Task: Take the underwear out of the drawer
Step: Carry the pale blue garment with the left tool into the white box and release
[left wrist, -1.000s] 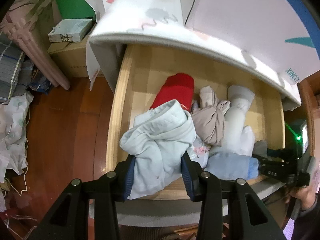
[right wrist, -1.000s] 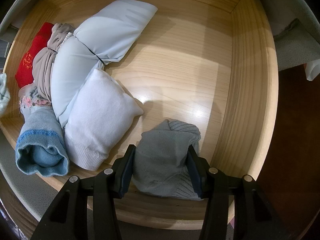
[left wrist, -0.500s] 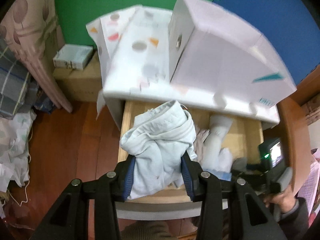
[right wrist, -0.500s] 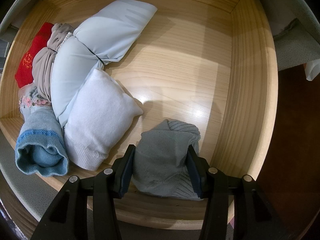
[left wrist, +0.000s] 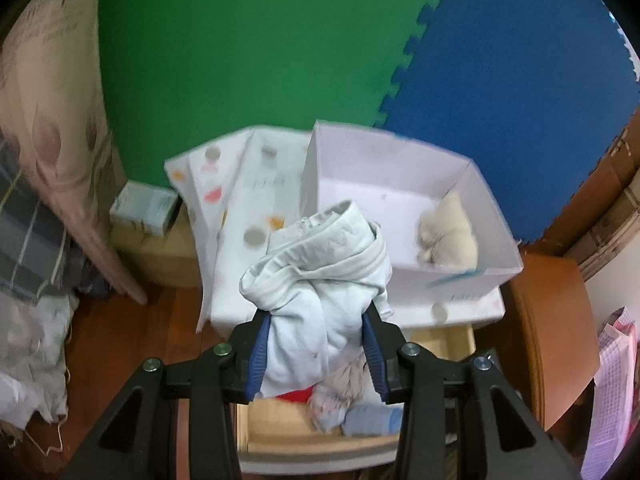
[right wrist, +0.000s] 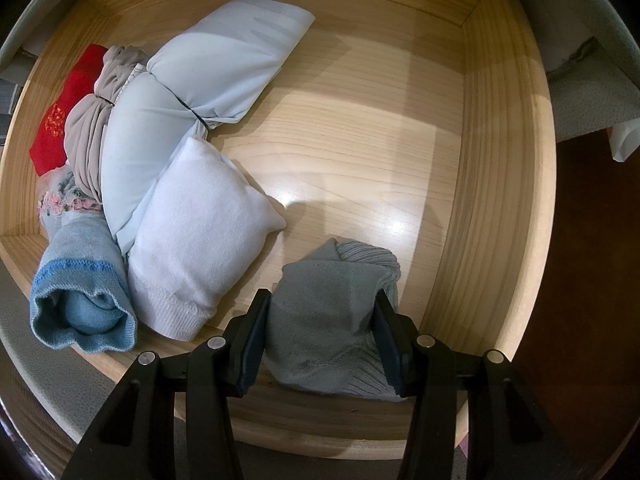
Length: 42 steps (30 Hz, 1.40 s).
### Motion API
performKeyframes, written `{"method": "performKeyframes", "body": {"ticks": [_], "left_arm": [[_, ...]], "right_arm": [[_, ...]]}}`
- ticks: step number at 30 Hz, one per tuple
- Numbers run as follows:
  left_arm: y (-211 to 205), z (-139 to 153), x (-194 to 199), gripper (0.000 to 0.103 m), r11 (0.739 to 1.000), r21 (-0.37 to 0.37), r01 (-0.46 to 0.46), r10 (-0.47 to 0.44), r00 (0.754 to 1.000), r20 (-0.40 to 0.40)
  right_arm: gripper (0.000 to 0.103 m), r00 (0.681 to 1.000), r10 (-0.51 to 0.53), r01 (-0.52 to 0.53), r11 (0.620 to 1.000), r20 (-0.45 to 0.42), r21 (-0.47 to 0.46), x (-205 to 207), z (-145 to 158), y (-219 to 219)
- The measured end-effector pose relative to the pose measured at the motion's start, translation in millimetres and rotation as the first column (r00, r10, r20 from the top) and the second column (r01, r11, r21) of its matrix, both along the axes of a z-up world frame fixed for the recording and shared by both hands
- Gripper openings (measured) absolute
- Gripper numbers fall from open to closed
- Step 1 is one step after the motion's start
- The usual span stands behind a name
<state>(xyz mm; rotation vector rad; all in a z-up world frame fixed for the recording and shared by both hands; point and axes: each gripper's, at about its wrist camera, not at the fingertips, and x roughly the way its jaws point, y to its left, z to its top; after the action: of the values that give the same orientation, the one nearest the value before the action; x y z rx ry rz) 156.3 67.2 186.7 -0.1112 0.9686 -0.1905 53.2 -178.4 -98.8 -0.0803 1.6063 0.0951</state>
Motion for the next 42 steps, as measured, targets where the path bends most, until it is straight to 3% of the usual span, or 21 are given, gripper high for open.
{"method": "performKeyframes", "body": {"ticks": [10,20,31,42], "left_arm": [[-42,19,54,0.042,0.998,0.033,0.047,-0.048,0.998,0.037],[-81,-16,100,0.042,0.993,0.091,0.076,-0.075,0.997,-0.013],[-102,-64,120,0.043,0.981,0.174,0.08,-0.065,0.994,-0.089],[-102,-71,121,0.052,0.972,0.223,0.069,-0.043,0.992,-0.117]], "right_arm": [[0.047,1.0,0.001,-0.001,1.0,0.0,0.0,0,0,1],[0.047,1.0,0.003,-0.003,1.0,-0.001,0.003,4,0,0],[0.047,1.0,0.003,-0.003,1.0,-0.001,0.002,5,-1,0],[0.048,1.0,0.003,-0.003,1.0,-0.001,0.002,7,-1,0]]}}
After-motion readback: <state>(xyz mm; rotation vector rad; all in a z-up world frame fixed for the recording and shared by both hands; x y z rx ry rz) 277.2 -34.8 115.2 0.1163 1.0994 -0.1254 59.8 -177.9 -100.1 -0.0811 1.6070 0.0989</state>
